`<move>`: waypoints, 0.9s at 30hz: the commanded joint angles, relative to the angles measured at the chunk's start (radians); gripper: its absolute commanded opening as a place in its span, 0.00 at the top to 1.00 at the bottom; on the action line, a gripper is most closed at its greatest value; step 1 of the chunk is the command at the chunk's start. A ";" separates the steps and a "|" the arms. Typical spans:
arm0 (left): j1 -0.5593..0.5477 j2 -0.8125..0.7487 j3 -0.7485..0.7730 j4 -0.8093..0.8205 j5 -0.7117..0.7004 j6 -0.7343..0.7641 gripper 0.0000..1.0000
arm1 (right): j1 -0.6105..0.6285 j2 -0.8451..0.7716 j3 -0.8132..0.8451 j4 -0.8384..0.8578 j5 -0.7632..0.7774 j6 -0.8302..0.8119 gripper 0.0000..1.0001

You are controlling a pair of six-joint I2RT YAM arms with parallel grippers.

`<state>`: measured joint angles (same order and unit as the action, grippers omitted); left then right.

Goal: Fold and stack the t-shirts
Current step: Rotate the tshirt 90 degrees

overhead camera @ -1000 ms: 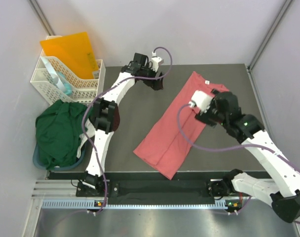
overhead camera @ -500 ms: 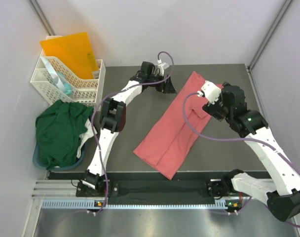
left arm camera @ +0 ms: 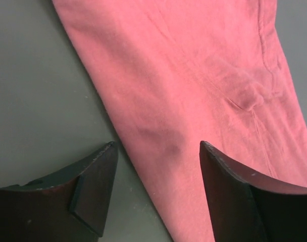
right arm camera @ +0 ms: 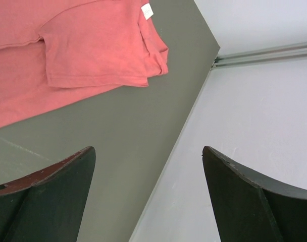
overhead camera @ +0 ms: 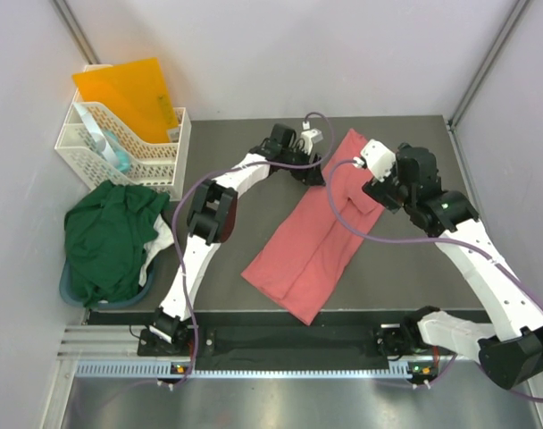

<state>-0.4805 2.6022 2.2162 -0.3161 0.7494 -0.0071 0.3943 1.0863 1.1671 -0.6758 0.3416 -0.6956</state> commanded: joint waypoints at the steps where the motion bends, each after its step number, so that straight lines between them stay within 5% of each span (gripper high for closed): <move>1: -0.007 -0.019 -0.035 -0.074 -0.056 0.035 0.32 | -0.012 0.009 0.055 0.053 -0.026 0.036 0.14; 4: -0.009 -0.016 -0.036 -0.072 -0.071 0.033 0.45 | -0.012 0.021 0.068 0.053 -0.038 0.051 0.15; 6: -0.010 -0.014 -0.038 -0.067 -0.088 0.029 0.65 | -0.012 0.030 0.077 0.050 -0.046 0.059 0.15; 12: -0.009 -0.016 -0.059 -0.048 -0.134 0.025 0.79 | -0.012 0.040 0.091 0.041 -0.061 0.073 0.17; 17: -0.004 -0.002 -0.053 -0.026 -0.226 0.009 1.00 | -0.012 0.046 0.097 0.038 -0.072 0.082 0.18; 27: 0.051 -0.008 -0.104 0.009 -0.378 -0.137 1.00 | -0.012 0.052 0.094 0.041 -0.093 0.088 0.20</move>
<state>-0.4782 2.5935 2.1746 -0.2619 0.5476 -0.0994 0.3943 1.1381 1.2129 -0.6659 0.2699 -0.6312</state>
